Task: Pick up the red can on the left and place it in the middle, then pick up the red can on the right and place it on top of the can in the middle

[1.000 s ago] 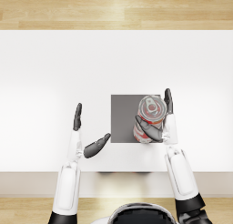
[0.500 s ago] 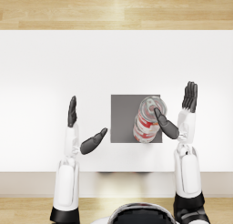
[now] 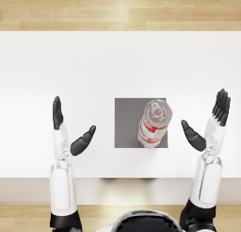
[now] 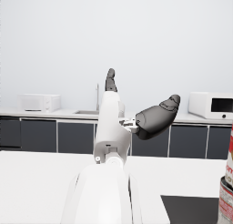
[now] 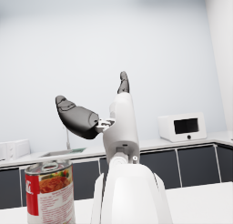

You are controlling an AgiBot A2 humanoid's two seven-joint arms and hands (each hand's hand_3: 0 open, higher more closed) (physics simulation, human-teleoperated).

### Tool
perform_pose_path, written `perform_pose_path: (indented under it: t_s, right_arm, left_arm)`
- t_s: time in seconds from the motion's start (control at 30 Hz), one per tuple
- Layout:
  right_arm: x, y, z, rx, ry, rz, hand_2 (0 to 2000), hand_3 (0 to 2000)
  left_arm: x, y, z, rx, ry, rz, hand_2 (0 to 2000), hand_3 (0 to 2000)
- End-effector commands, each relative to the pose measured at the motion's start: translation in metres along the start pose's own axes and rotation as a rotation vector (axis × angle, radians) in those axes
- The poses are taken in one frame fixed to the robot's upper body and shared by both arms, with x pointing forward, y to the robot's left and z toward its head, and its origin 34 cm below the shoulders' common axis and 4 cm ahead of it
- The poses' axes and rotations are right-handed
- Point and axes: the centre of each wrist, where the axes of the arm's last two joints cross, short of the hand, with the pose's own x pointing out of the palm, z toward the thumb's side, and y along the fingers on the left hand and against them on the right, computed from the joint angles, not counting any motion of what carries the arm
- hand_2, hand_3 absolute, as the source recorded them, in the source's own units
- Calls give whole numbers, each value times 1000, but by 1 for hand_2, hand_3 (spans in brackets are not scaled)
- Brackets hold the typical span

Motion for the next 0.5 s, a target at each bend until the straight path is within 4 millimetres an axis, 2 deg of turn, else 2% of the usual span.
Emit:
perform_pose_path:
  t_s: [0.03, 0.5]
  right_arm:
    - [0, 0, 0, -8, 1, 4, 0, 0]
    - [-1, 1, -1, -29, 2, 16, 0, 0]
  left_arm:
    - [0, 0, 0, -2, 0, 2, 0, 0]
    - [-1, -1, -1, -5, 0, 6, 0, 0]
